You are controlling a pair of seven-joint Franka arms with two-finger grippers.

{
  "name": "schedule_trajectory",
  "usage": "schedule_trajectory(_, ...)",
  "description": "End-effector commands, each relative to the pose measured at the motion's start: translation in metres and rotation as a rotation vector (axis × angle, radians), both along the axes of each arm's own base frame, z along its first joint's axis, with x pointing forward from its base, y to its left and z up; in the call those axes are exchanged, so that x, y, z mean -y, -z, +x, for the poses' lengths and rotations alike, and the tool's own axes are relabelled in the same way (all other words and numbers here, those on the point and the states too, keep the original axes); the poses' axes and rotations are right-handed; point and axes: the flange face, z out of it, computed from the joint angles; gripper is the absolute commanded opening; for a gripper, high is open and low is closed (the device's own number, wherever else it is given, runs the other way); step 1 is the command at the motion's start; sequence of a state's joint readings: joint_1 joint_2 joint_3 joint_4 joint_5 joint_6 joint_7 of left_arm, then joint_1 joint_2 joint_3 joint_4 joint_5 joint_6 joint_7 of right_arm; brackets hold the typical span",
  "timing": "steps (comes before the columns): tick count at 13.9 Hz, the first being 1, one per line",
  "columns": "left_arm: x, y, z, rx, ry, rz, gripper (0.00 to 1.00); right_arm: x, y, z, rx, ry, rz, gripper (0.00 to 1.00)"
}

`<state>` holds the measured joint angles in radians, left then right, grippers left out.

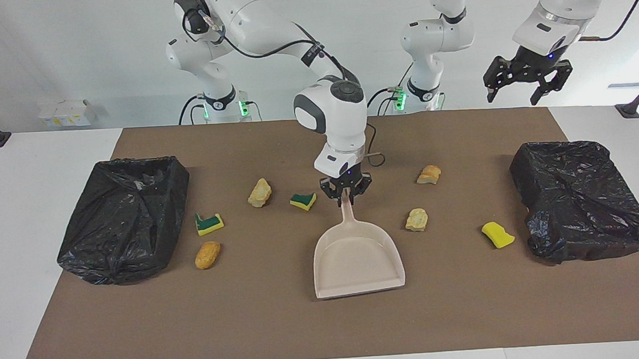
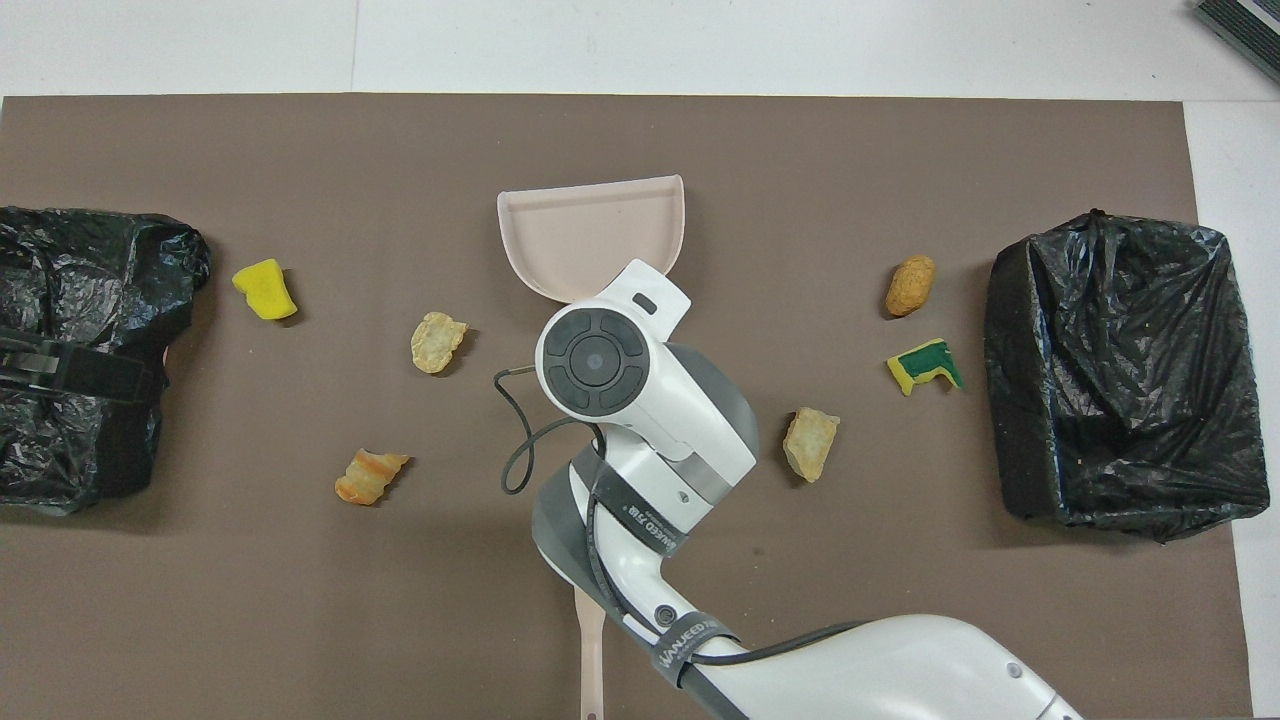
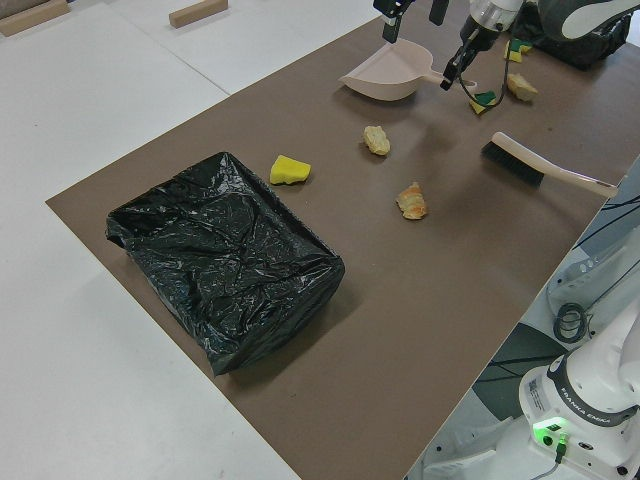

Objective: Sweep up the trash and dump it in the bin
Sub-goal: 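Grasp the dustpan handle with the right gripper and lift it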

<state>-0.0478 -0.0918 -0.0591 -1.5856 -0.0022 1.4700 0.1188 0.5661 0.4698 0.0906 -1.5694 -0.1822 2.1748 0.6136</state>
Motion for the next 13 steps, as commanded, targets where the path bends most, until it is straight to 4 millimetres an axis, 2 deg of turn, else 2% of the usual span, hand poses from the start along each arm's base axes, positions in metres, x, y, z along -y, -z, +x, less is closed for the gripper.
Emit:
schedule_trajectory(1, 0.019, 0.013, -0.019, -0.013, -0.015, 0.021, 1.0, 0.046, -0.039, 0.009, -0.035, -0.112, -0.006, 0.0)
schedule_trajectory(4, 0.048, 0.035, -0.031, -0.022, -0.024, 0.032, 1.0, 0.106, -0.075, 0.023, -0.095, -0.29, 0.003, 0.0)
schedule_trajectory(7, 0.094, 0.055, -0.055, -0.02, -0.024, 0.042, 1.0, 0.163, -0.101, 0.026, -0.161, -0.473, -0.036, 0.0)
schedule_trajectory(8, 0.112, 0.061, -0.065, -0.021, -0.037, 0.044, 1.0, 0.181, -0.105, 0.028, -0.18, -0.534, -0.043, 0.0)
schedule_trajectory(10, 0.133, 0.077, -0.081, -0.045, -0.04, 0.038, 1.0, 0.206, -0.114, 0.029, -0.205, -0.65, -0.046, 0.0)
schedule_trajectory(13, 0.151, 0.105, -0.103, -0.071, -0.02, 0.004, 1.0, 0.247, -0.114, 0.033, -0.249, -0.84, -0.052, 0.0)
